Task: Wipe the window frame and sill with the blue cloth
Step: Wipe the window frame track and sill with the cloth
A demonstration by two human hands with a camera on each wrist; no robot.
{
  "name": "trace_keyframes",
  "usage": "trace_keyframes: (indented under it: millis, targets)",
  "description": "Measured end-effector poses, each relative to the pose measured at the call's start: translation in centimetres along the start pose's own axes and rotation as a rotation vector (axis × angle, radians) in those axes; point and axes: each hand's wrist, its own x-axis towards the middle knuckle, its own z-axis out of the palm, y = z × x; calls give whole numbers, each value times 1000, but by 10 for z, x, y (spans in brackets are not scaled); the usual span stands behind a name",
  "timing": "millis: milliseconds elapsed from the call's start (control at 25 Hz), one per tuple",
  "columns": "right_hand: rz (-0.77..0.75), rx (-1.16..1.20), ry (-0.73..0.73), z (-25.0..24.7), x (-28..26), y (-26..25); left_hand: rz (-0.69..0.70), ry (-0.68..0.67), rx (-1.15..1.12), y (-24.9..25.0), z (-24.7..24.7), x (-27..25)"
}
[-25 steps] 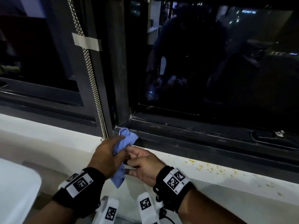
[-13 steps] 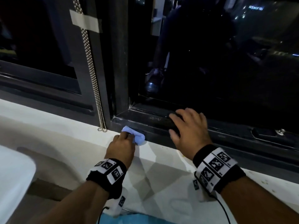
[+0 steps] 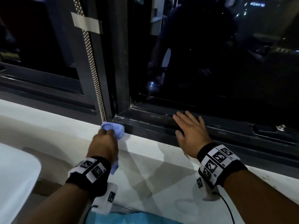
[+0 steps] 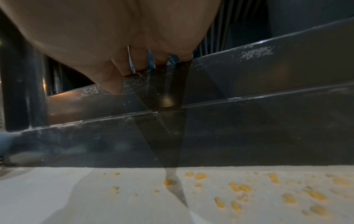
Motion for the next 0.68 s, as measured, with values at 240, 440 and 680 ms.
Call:
trace_keyframes:
  millis: [240,440,680]
  targets:
    - [-12,-7,-57,-4,-1,1,49,-114,128,33,31,3]
    - [-38,81,-79,-10,-3,5,349,31,-145,30,23,-35]
    - [85,3,-44,-15,-17,39,-46,28,-48,33,38,6]
